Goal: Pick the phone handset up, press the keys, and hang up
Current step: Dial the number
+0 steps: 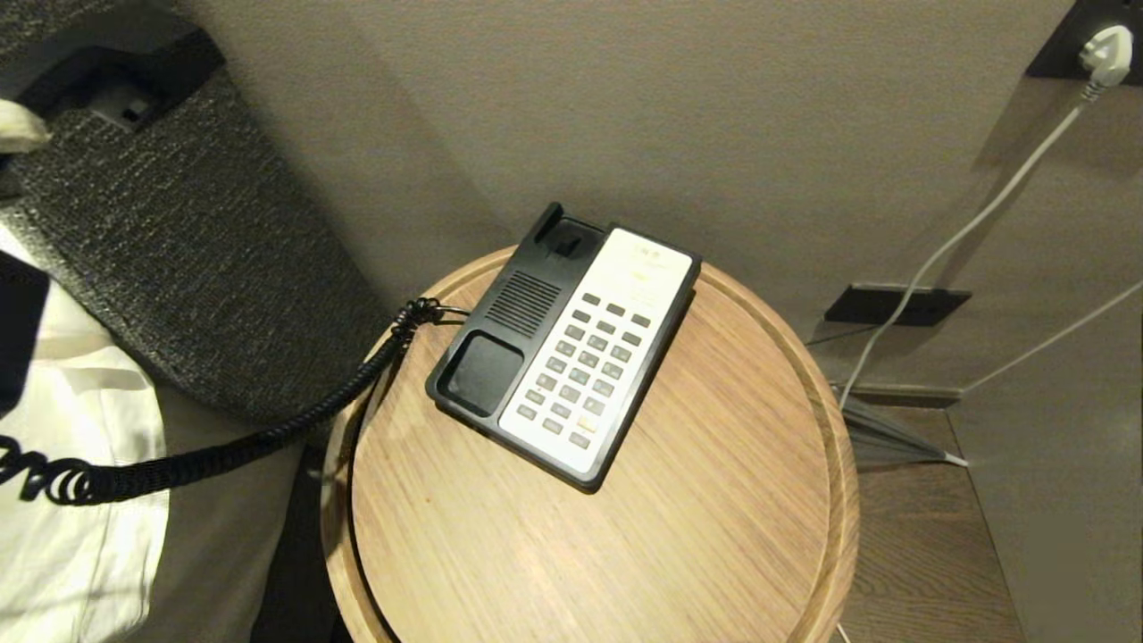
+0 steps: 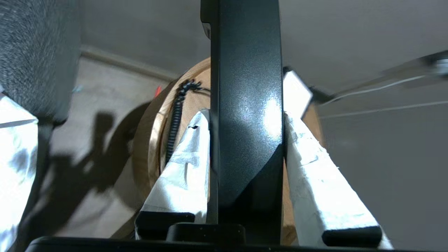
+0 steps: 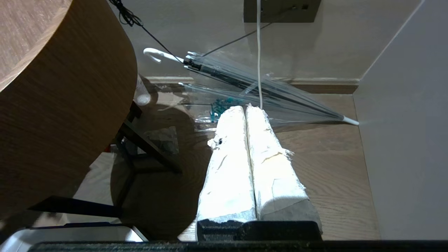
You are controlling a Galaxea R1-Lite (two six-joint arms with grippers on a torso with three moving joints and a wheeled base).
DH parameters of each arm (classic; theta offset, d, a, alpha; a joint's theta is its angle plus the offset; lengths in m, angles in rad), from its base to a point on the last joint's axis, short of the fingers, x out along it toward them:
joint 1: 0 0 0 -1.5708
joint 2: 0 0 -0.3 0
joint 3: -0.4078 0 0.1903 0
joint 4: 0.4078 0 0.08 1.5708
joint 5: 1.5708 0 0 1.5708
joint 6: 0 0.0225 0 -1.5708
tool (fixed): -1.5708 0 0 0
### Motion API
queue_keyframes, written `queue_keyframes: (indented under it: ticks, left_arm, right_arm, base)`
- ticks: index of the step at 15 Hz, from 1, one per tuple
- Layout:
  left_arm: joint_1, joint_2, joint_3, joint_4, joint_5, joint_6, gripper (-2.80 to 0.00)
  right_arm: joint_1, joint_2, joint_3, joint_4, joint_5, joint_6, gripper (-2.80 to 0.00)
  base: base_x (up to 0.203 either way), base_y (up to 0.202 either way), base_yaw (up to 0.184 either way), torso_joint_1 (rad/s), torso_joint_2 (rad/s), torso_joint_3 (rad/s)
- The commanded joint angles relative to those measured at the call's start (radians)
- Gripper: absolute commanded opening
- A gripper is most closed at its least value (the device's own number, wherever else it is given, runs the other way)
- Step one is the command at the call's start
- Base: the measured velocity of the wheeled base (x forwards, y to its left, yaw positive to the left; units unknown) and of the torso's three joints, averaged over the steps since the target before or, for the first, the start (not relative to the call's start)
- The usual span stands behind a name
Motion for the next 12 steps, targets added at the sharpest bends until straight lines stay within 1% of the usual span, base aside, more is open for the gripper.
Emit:
queue_keyframes:
  ticks: [1,4,6,7,8,10,11,12]
  left_arm:
    - [0.001,-0.133,0.091,-0.048,-0.001,0.009,-2.80]
    - [-0.001,-0.126,0.114,-0.080,-0.009,0.008,-2.80]
    - [-0.001,-0.141,0.151,-0.158,-0.023,0.002,-2.80]
    - [-0.001,-0.145,0.164,-0.207,-0.039,0.001,-2.80]
    - [0.000,-0.146,0.171,-0.254,-0.053,0.000,-2.80]
    - [-0.001,-0.135,0.152,-0.298,-0.060,-0.004,-2.80]
    - [0.001,-0.133,0.149,-0.313,-0.050,-0.028,-2.80]
    - [0.003,-0.129,0.155,-0.316,-0.044,-0.063,-2.80]
  right_arm:
    - [0.000,-0.001,0.020,0.002,0.011,-0.050,-2.80]
    - [0.000,-0.001,0.018,0.007,0.015,-0.050,-2.80]
    - [0.000,-0.003,0.012,0.001,0.020,-0.053,-2.80]
    - [0.000,-0.003,-0.030,0.023,0.029,-0.050,-2.80]
    - [0.000,-0.002,-0.116,0.099,0.046,-0.045,-2.80]
    - [0.000,0.002,-0.396,0.346,0.099,-0.021,-2.80]
    - [0.000,0.029,-0.560,0.450,0.129,0.003,-2.80]
    - [-0.002,0.086,-0.686,0.507,0.149,0.036,-2.80]
  base:
    - [0.000,0.000,0.000,0.000,0.00,0.000]
    - [0.000,0.000,0.000,0.000,0.00,0.000]
    - [0.000,0.000,0.000,0.000,0.00,0.000]
    - [0.000,0.000,0.000,0.000,0.00,0.000]
    - [0.000,0.000,0.000,0.000,0.00,0.000]
    - [0.000,0.000,0.000,0.000,0.00,0.000]
    - [0.000,0.000,0.000,0.000,0.00,0.000]
    - [0.000,0.000,0.000,0.000,0.00,0.000]
